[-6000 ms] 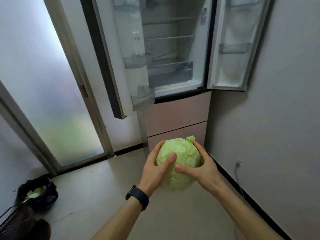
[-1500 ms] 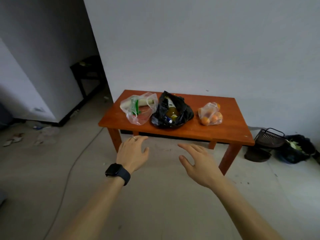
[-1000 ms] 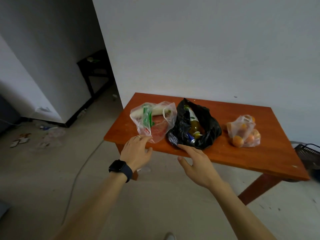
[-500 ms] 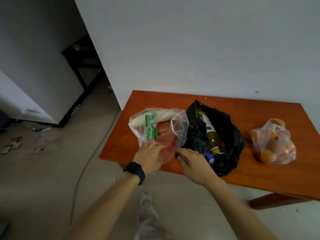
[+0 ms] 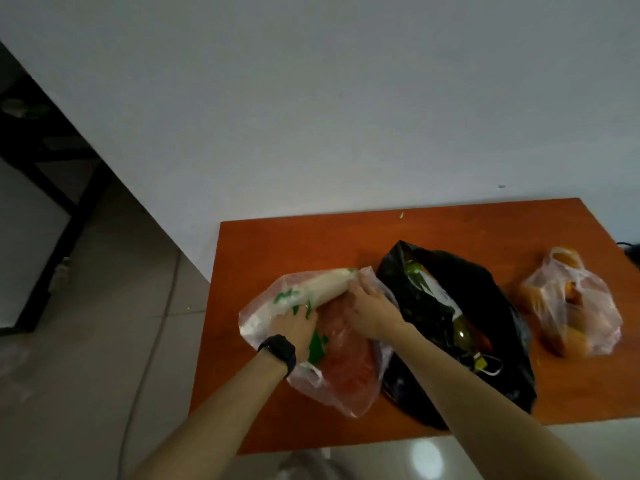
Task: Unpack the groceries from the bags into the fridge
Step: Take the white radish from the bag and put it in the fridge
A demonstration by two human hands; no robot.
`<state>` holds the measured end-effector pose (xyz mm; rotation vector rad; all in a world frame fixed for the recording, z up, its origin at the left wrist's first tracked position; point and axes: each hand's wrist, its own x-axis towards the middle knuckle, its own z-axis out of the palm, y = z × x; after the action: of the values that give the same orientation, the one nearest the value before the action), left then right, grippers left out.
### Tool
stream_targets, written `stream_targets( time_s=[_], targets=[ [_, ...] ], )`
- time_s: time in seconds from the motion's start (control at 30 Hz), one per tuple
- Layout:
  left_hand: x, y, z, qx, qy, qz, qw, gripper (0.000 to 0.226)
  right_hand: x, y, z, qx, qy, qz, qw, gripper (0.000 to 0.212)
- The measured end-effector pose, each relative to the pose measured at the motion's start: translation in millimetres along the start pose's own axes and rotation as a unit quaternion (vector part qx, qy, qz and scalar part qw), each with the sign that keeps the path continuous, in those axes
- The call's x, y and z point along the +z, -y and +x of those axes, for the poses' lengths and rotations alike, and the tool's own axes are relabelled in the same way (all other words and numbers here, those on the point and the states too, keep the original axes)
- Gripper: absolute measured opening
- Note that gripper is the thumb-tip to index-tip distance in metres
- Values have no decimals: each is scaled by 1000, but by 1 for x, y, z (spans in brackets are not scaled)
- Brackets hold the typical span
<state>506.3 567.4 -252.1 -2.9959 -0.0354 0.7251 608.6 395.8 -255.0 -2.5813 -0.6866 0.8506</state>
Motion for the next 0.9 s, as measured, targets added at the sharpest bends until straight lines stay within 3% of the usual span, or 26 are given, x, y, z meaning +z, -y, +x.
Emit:
stream_targets(
  time_s=[0.1,0.3,0.4,0.57,0.67,0.8,0.83,0.9],
  targets=[
    [-6,45,13,14,-35,24,999,76,-10,3,33,36,-10,-63,997,72],
    [10,112,29,-6,-42,-1,999,97,-12,3,76,1,-4,-89,996,60],
    [15,122,34,-2,-16,-2,1000,102,-15,9,90,-16,-14,-73,997,58],
    [20,128,54,3,96,-72,993,101,-18,2,115,-3,0,-80,997,36],
    [14,127,70,-2,151,-233,961,88,-22,0,127,85,38,99,991,36],
    [7,124,82,41,130,-311,940,69,-31,1,121,159,6,395,905,30],
    [6,123,83,52,113,-318,940,66,-34,3,117,154,13,400,903,30],
    [-3,122,76,59,88,-341,934,62,-41,5,111,132,27,279,951,33]
  ],
)
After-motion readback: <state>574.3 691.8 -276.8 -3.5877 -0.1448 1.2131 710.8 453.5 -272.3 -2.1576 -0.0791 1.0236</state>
